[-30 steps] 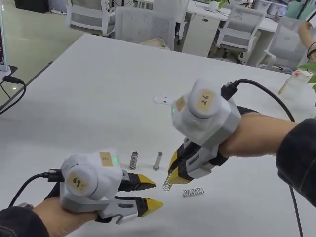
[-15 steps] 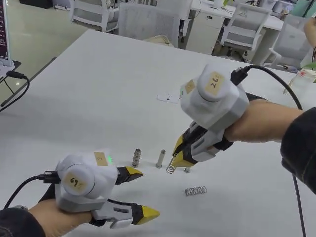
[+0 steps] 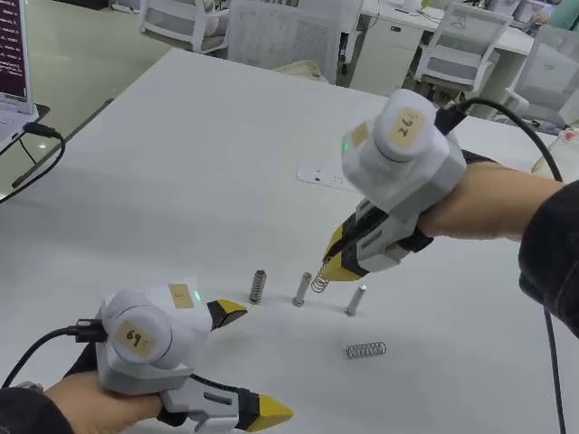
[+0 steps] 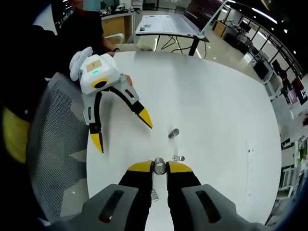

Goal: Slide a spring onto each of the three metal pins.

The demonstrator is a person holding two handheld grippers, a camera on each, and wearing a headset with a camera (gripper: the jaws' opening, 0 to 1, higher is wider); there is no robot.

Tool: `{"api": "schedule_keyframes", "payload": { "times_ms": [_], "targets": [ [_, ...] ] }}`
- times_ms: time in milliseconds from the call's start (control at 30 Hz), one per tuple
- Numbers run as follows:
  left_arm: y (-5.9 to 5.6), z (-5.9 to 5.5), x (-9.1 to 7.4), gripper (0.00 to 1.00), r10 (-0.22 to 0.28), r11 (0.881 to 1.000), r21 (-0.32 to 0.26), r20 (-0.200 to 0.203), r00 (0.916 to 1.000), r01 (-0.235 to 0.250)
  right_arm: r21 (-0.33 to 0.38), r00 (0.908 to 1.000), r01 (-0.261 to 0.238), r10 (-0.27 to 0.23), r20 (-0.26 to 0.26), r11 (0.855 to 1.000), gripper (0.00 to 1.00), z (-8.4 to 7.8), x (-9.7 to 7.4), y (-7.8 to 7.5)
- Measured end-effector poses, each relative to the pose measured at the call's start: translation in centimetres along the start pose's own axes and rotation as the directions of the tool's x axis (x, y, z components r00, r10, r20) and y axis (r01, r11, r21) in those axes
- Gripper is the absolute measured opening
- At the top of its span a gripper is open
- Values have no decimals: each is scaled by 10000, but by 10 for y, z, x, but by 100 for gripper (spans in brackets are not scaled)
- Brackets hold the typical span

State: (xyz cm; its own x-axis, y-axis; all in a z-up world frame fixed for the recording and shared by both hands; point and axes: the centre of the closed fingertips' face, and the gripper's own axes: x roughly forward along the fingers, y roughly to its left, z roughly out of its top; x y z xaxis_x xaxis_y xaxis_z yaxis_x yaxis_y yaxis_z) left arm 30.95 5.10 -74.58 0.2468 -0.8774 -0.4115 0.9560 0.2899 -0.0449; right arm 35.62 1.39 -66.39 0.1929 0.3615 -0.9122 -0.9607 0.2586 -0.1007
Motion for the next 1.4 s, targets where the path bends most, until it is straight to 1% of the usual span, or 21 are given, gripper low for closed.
{"api": "schedule_keyframes", "payload": {
  "times_ms": [167, 233, 400, 533, 700, 933, 1100, 1133, 1400],
  "targets": [
    [2, -2, -1, 79, 79, 9999, -103, -27, 10000, -79, -24, 9999, 142, -143, -67, 9999, 8, -1, 3, -12],
    [2, -2, -2, 80, 73, 9999, -137, -49, 10000, -74, -15, 9999, 143, -143, -80, 9999, 8, -1, 5, -14],
    [1, -5, -2, 79, 59, 9999, -145, -100, 9999, -60, -28, 9998, 128, -129, -172, 9999, 8, 0, 11, -23],
    [2, -6, -3, 79, 109, 9997, -211, -96, 9999, -111, -79, 9993, 154, -156, -349, 9999, 8, -2, 17, -30],
    [3, -8, -5, 78, 146, 9994, -312, -96, 9998, -149, 30, 9994, 66, -65, -331, 10000, 8, -3, 25, -39],
    [5, -8, -6, 78, 203, 9990, -393, -64, 9998, -205, 98, 9990, -97, 101, -436, 9999, 8, -7, 34, -41],
    [6, -8, -5, 77, 233, 9990, -390, -93, 9997, -237, 117, 9987, -136, 142, -494, 9998, 8, -8, 37, -43],
    [6, -8, -5, 77, 222, 9989, -404, -89, 9997, -225, 111, 9985, -138, 144, -537, 9998, 8, -10, 38, -45],
    [7, -7, -4, 76, 213, 9989, -414, -78, 9997, -216, 55, 9971, -238, 242, -721, 9997, 8, -15, 42, -46]
  ]
}}
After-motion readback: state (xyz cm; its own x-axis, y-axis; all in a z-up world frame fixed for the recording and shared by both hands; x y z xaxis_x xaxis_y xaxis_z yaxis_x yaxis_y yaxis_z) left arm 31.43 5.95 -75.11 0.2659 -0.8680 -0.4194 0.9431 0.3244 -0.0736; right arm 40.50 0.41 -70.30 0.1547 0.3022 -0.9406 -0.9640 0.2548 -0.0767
